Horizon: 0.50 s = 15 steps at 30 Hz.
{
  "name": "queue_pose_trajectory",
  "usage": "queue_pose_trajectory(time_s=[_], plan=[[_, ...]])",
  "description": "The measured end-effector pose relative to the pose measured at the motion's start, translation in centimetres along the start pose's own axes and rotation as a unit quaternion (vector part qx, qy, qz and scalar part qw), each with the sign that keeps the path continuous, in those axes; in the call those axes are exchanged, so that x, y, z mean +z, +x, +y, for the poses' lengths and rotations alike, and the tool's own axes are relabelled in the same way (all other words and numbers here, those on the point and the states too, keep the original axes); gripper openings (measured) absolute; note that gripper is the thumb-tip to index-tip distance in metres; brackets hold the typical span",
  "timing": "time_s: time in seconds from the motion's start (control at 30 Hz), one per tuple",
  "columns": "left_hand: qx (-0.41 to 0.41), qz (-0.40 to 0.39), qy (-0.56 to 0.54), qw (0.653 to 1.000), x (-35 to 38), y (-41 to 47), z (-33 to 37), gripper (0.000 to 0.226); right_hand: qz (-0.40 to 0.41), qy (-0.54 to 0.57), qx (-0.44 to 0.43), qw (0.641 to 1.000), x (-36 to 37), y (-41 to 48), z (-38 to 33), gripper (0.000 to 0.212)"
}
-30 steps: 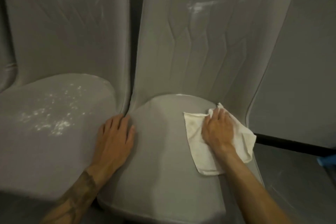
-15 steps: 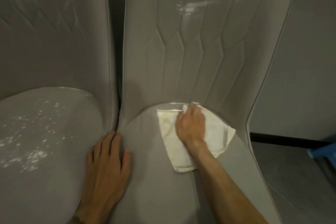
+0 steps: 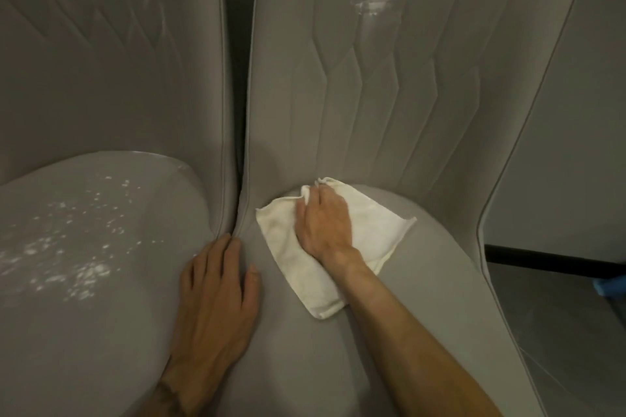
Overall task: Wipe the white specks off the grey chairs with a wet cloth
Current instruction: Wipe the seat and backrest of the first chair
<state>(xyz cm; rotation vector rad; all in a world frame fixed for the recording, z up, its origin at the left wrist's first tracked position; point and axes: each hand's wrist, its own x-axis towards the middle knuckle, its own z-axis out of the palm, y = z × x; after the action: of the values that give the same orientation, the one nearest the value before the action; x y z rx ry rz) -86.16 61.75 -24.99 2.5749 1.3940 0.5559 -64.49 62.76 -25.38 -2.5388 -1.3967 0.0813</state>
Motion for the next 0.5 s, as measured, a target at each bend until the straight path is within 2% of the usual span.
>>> queue_pose_trajectory(time_s=[0.03,0.1,0.2,0.27,0.4,0.5], plan=[[0.002,-0.001,0.001,1.000,0.0,-0.1,0.0,0.058,-0.012,0.009,-0.037,0.999,-0.2,0.0,0.4,0.054],[0.004,0.000,0.002,1.000,0.0,-0.1,-0.1,0.058,-0.001,0.013,-0.042,0.999,-0.9,-0.2,3.0,0.051],[0.004,-0.005,0.005,1.000,0.1,0.0,-0.2,0.059,0.054,0.010,0.060,0.997,-1.6,-0.4,5.8,0.047],[-0.003,-0.008,0.003,1.000,0.1,0.0,-0.1,0.059,0.058,0.008,0.084,0.995,-1.0,-0.1,3.3,0.045],[-0.003,-0.010,0.003,1.000,0.2,0.0,-0.1,0.059,0.008,0.023,-0.060,0.998,0.3,0.2,-0.5,0.044],[0.000,-0.010,0.005,1.000,0.2,0.0,-0.2,0.058,0.018,0.032,-0.064,0.997,-1.1,0.2,3.1,0.046]])
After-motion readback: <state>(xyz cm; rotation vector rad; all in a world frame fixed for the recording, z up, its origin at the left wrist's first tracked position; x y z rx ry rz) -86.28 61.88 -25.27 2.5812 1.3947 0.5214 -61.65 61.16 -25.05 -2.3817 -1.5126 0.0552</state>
